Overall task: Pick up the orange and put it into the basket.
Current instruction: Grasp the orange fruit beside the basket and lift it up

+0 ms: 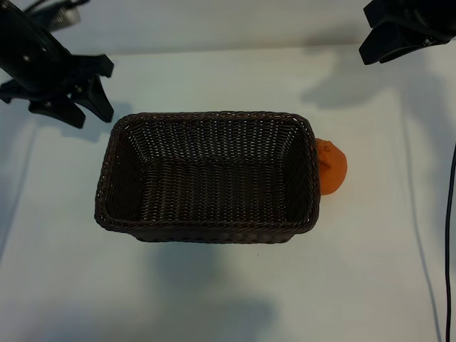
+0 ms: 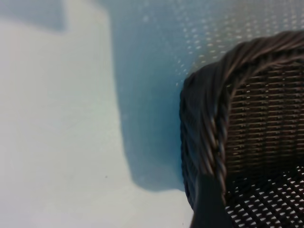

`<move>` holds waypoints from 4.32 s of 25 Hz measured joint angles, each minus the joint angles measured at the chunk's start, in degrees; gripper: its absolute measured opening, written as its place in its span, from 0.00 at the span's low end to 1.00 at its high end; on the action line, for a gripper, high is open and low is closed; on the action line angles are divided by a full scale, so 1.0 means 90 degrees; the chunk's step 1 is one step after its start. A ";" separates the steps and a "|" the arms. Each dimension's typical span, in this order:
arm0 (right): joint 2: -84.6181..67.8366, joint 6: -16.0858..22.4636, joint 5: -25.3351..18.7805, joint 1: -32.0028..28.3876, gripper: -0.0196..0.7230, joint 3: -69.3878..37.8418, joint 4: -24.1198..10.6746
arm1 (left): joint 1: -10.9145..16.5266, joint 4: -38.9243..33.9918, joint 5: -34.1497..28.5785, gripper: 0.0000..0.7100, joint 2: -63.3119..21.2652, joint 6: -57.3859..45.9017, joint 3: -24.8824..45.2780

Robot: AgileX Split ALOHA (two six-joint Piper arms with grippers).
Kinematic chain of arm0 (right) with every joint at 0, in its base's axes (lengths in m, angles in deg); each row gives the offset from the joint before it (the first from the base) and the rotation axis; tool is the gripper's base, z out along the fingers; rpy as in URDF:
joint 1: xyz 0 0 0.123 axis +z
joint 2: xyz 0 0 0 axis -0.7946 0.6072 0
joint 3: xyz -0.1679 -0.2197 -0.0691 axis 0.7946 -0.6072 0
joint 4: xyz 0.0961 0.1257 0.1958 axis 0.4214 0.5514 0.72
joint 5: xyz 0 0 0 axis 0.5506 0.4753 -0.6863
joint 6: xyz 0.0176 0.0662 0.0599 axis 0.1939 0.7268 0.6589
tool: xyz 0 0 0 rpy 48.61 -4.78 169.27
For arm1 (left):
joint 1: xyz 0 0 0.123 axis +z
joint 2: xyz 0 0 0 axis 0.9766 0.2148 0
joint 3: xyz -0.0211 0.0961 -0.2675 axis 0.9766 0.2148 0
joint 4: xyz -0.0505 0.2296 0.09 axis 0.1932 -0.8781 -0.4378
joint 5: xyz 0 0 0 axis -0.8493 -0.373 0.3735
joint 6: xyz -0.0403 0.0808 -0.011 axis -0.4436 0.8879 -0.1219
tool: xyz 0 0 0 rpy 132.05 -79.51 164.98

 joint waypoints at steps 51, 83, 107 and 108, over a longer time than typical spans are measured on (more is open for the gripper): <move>0.0000 -0.0031 0.0000 0.0000 0.35 0.0000 0.0000 | 0.0000 0.0976 0.0000 0.71 -0.1622 0.0656 0.1164; 0.0000 -0.0091 0.0000 0.0000 0.77 0.0000 -0.0847 | 0.0000 0.0976 0.0000 0.71 -0.1622 0.0798 0.1163; 0.0512 -0.0124 0.0083 0.0000 0.77 -0.0889 -0.0933 | 0.0000 0.0976 0.0000 0.71 -0.1622 0.0817 0.1163; 0.0514 -0.0133 0.0160 0.0000 0.77 -0.1064 -0.0938 | 0.0000 0.0976 0.0000 0.71 -0.1622 0.0817 0.1163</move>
